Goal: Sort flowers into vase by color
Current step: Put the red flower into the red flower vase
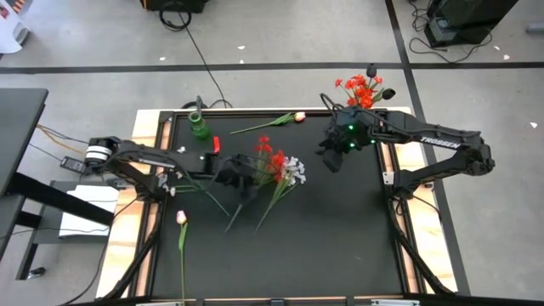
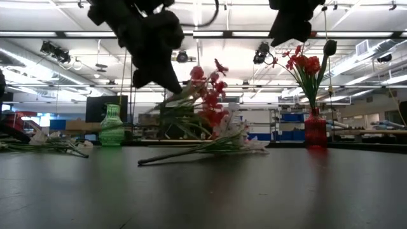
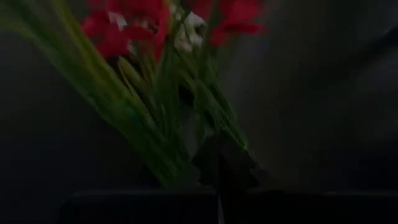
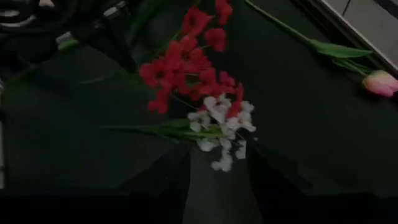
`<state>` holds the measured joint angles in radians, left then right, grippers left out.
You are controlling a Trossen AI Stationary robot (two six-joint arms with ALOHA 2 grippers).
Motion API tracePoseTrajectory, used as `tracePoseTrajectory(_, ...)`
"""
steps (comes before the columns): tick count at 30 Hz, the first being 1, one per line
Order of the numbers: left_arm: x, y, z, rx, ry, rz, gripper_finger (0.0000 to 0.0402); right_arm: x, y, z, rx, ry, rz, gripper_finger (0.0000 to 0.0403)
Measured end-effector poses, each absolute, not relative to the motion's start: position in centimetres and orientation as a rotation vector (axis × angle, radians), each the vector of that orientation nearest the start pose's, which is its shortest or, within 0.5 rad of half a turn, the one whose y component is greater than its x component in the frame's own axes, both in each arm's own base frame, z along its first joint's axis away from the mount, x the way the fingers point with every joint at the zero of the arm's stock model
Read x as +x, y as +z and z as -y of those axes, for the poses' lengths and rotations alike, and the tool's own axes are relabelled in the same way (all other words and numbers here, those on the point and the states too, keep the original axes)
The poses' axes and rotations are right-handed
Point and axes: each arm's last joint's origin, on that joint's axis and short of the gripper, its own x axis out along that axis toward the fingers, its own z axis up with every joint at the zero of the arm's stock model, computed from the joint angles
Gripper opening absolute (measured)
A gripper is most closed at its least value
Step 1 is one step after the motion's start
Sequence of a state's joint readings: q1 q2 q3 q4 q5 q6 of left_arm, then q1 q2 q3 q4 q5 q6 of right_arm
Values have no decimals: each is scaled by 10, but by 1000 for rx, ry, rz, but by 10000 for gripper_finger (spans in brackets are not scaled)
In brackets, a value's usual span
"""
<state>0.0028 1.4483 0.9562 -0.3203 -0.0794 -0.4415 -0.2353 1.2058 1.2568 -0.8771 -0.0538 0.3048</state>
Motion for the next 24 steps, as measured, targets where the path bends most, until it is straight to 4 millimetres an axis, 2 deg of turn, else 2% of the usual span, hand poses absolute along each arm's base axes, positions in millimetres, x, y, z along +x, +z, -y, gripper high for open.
tracePoseTrajectory(8, 278, 272, -3, -254, 183, -638, 0, 228, 365, 45, 536, -312, -638, 164)
tracePoseTrajectory(16, 249, 316, -16, -207, 263, -414, 0, 233, 373, 30, 612, -308, -552, 164)
tracePoseTrajectory(24, 217, 361, -33, -230, 338, -111, 0, 242, 382, 11, 686, -190, -458, 165)
